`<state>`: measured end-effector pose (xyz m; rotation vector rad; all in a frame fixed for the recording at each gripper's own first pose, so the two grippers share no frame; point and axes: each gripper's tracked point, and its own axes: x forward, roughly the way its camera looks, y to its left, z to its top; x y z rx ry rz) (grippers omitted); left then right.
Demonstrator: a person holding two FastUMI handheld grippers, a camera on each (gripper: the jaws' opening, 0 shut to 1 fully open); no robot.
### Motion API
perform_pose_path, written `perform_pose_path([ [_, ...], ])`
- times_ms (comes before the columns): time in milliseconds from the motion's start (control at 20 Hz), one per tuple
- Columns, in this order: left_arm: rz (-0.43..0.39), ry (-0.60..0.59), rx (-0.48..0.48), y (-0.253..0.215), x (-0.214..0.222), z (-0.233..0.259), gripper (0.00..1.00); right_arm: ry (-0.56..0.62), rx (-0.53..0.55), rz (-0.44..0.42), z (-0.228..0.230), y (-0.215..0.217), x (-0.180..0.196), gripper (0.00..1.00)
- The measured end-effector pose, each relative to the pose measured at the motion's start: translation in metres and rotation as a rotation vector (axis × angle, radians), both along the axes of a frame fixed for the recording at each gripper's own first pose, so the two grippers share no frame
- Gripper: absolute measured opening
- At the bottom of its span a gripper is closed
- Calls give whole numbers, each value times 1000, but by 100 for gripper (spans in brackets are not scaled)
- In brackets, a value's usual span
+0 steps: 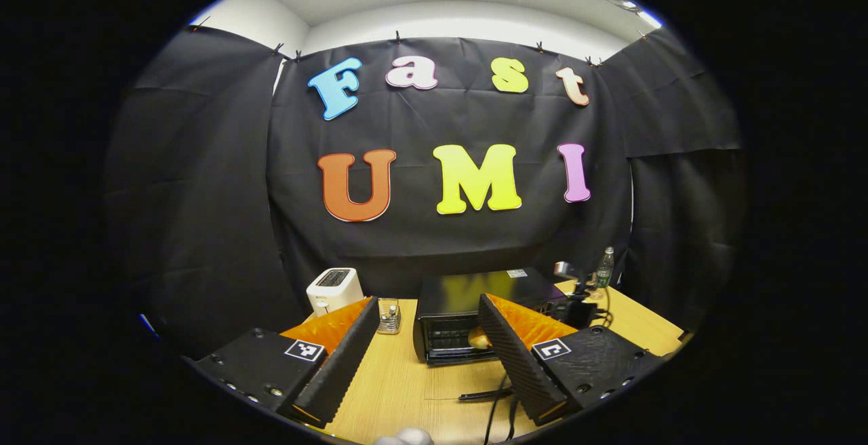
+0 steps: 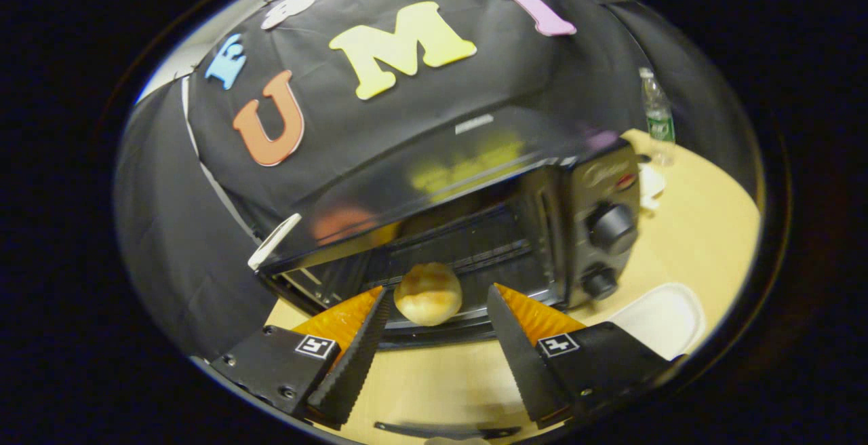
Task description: Open the electric oven with the left hand, put the food in, and close the electric oven.
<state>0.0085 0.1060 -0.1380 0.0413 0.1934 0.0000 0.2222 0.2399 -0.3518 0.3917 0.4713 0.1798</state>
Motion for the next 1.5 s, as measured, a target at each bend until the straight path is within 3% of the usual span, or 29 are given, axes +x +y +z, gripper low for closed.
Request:
perform_pose_path([
  [250, 4, 28, -4, 1, 0, -33, 95, -194, -232, -20, 100, -93, -50, 94],
  [300, 1, 40, -8, -1, 0, -44, 95, -225, -258, -26, 121, -106, -63, 98],
  [500, -11, 110, -12, -15, -2, -98, 95, -303, -341, -61, 175, -150, -100, 96],
  [750, -28, 205, -8, -41, -12, -163, 96, -341, -426, -83, 211, -189, -146, 96],
  [950, -61, 276, 17, -73, -25, -211, 96, -354, -418, -90, 230, -204, -173, 97],
  [1200, -82, 416, 16, -101, -41, -285, 96, -363, -436, -100, 244, -227, -193, 100],
  [1300, -90, 461, 12, -109, -42, -312, 96, -350, -443, -104, 243, -235, -197, 96],
  [1450, -77, 520, -12, -111, -41, -332, 96, -330, -458, -110, 240, -246, -201, 100],
  [1500, -69, 531, -21, -112, -38, -339, 96, -325, -463, -113, 239, -251, -202, 97],
])
